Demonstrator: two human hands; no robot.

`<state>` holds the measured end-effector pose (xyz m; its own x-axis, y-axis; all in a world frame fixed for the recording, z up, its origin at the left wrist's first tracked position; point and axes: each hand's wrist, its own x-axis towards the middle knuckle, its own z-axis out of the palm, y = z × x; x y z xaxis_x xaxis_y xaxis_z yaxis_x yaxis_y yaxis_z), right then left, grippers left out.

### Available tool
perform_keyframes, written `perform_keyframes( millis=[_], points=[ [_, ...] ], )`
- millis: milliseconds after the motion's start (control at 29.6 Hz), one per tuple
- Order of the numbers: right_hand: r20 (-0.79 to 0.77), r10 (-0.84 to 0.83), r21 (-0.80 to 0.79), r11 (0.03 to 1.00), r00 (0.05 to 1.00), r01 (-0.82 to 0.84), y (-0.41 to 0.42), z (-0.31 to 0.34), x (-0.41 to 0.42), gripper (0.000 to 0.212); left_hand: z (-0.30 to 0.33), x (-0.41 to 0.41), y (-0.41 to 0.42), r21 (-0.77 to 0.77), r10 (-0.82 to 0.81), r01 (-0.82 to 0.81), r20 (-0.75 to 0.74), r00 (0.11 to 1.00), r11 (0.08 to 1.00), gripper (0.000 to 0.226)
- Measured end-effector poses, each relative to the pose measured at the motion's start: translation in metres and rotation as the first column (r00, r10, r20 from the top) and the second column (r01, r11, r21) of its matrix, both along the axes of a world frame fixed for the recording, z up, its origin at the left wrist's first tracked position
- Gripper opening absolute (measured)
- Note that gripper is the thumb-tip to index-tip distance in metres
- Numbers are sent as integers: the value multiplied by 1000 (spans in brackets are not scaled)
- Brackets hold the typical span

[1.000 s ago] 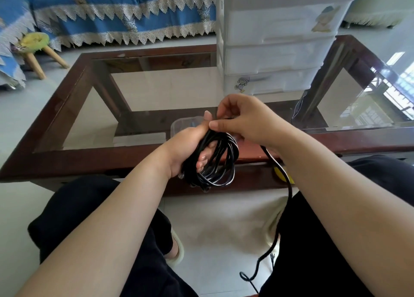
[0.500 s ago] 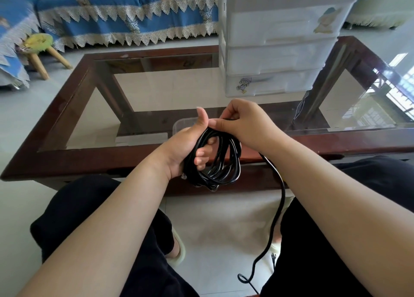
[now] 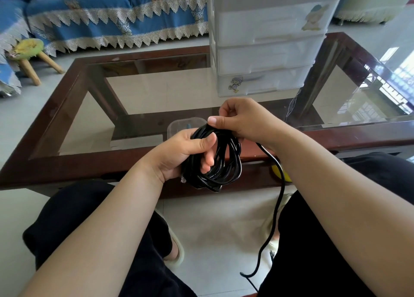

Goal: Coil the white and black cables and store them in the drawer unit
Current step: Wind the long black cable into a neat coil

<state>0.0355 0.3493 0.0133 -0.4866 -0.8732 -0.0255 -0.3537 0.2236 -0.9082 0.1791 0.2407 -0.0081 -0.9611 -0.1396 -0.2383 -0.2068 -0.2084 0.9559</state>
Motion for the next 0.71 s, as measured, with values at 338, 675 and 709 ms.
perform_keyframes(
  millis=[338,675,709],
  points=[
    [317,78,-42,997,945,-68,17,-4,-21,19,3,-5,2,104,-29,31,-18,999,994,37],
    [256,107,-49,994,961,-97,28,-15,-35,30,9,-5,1,223,-15,26,-54,998,974,56],
    [204,87,-43,996,975,-79,27,-17,-33,37,11,-5,1,246,-1,16,-61,998,969,55]
  ],
)
